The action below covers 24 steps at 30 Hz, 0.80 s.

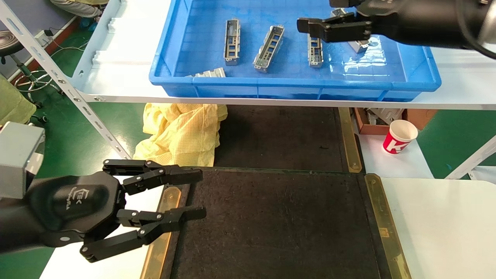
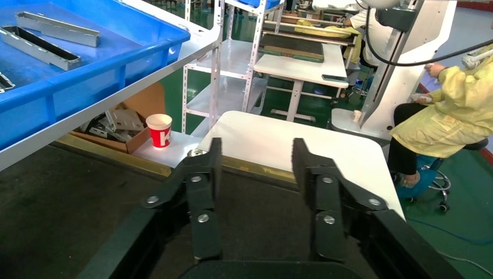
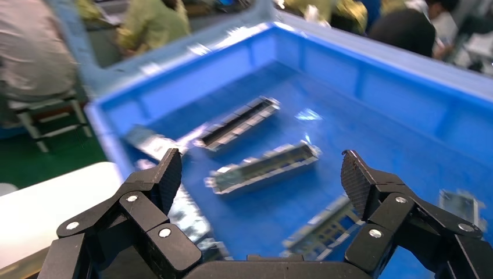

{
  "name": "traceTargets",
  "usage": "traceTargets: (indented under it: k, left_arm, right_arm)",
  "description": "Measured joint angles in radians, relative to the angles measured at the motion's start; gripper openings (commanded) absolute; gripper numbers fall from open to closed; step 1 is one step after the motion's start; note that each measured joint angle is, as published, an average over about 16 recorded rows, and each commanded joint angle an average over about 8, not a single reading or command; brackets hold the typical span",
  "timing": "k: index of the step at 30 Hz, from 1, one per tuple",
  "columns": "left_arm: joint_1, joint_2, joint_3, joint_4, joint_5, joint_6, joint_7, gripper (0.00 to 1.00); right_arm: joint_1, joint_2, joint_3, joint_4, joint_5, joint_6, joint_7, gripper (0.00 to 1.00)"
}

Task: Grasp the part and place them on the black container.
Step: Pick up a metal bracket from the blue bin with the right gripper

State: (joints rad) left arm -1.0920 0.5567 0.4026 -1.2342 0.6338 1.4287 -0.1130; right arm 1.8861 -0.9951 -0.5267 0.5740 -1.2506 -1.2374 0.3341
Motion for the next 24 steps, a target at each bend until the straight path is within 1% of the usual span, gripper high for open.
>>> traceTargets:
  k: [5, 10, 15, 20, 21, 22, 24]
  left_arm:
    - [0.0, 0.0, 0.0, 0.0, 0.0, 0.0, 0.0, 1.0]
    - [0.0, 0.0, 0.0, 0.0, 0.0, 0.0, 0.0, 1.0]
    - [0.0, 0.0, 0.0, 0.0, 0.0, 0.0, 0.0, 1.0]
    - [0.0, 0.0, 0.0, 0.0, 0.0, 0.0, 0.0, 1.0]
    - [0.0, 0.0, 0.0, 0.0, 0.0, 0.0, 0.0, 1.0]
    - [0.0, 0.0, 0.0, 0.0, 0.0, 0.0, 0.0, 1.0]
    - [0.0, 0.0, 0.0, 0.0, 0.0, 0.0, 0.0, 1.0]
  right_arm:
    - [0.089, -0.079, -0.043, -0.172, -0.075, 0.032, -0.032, 1.0]
    - [0.154, -0.142, -0.078, -0.307, -0.132, 0.062, -0.055, 1.0]
    - [0.195, -0.19, -0.104, -0.406, -0.173, 0.092, -0.064, 1.0]
    - [0.217, -0.224, -0.121, -0.473, -0.199, 0.118, -0.065, 1.0]
    - [0.22, -0.23, -0.123, -0.484, -0.203, 0.123, -0.063, 0.95]
    - [0.222, -0.235, -0.126, -0.494, -0.207, 0.129, -0.062, 0.86]
    - [0.226, -0.245, -0.13, -0.511, -0.213, 0.14, -0.059, 0.61]
